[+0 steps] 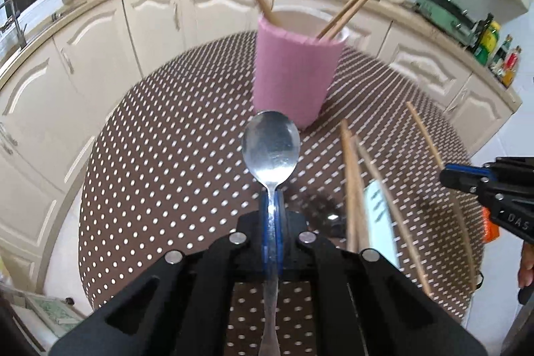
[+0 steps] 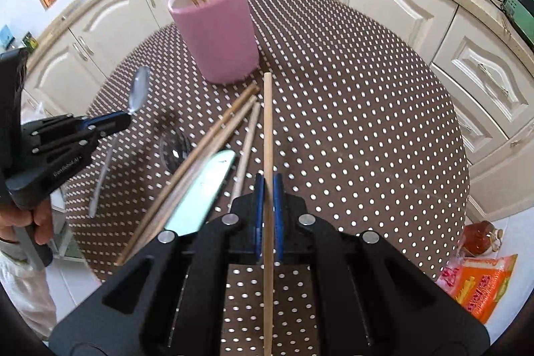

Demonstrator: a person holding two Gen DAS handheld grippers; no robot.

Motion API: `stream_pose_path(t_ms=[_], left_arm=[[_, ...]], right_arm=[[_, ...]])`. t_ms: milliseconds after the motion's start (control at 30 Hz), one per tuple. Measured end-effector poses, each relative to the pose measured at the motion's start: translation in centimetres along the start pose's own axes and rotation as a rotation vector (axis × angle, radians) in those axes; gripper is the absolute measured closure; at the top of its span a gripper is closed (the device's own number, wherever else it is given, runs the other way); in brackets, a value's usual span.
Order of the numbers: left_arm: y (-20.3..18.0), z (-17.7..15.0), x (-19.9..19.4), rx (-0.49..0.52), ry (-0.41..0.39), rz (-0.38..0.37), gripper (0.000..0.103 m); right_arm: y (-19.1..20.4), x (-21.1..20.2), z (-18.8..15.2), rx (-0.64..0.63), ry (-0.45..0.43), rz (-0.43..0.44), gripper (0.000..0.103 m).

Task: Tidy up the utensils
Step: 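Grasp the steel spoon handle with the left gripper while the right gripper grasps a chopstick, then lift the held spoon and chopstick and carry them over the pink cup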

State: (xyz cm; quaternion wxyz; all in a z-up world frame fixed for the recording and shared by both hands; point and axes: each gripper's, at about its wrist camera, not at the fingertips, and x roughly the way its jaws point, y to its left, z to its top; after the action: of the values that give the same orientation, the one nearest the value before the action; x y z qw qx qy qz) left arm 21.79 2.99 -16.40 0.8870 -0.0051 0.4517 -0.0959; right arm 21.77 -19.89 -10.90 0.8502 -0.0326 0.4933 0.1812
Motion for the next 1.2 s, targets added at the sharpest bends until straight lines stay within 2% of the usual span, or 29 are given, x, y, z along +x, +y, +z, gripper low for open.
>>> stream_pose_path(t_ms=[100,233,433,600,867,1100,1200], left_arm=[[-1.1,0.7,-1.5,0.012,-0.06,-0.046,0.1],[-2.3,1.6,-3.3,0.03,-0.151,-0.096,0.1],[-3.6,4.0,-6.1,0.038,-0.359,-0.145,0.1],[-3.6,6.0,-7.5,0.003,-0.516,-0.2,0.1],[-3.6,9.2,-6.9,-0.07,-0.719,-0.215,0.1],[-2.9,11.5,-5.0,-0.107,-0.831,-0.193,0.1],[-1.9,12.2,-3.7,-0.129,-0.853,-0.182,0.1]], right_arm=[[0.3,-1.6,0.3,0.002,-0.055,0.03,0.097],[0.9,-3.9,1.4,0.007,-0.169,0.099,0.097],[1.7,-6.3,2.7,0.034,-0.379,0.181,0.097],[2.3,-6.7,4.2,0.059,-0.548,0.195,0.097],[1.8,-7.0,7.4,0.119,-0.816,0.171,0.097],[0.9,-5.5,10.5,0.168,-0.919,0.174,0.097],[0.7,-4.7,11.3,0.186,-0.948,0.182,0.097]])
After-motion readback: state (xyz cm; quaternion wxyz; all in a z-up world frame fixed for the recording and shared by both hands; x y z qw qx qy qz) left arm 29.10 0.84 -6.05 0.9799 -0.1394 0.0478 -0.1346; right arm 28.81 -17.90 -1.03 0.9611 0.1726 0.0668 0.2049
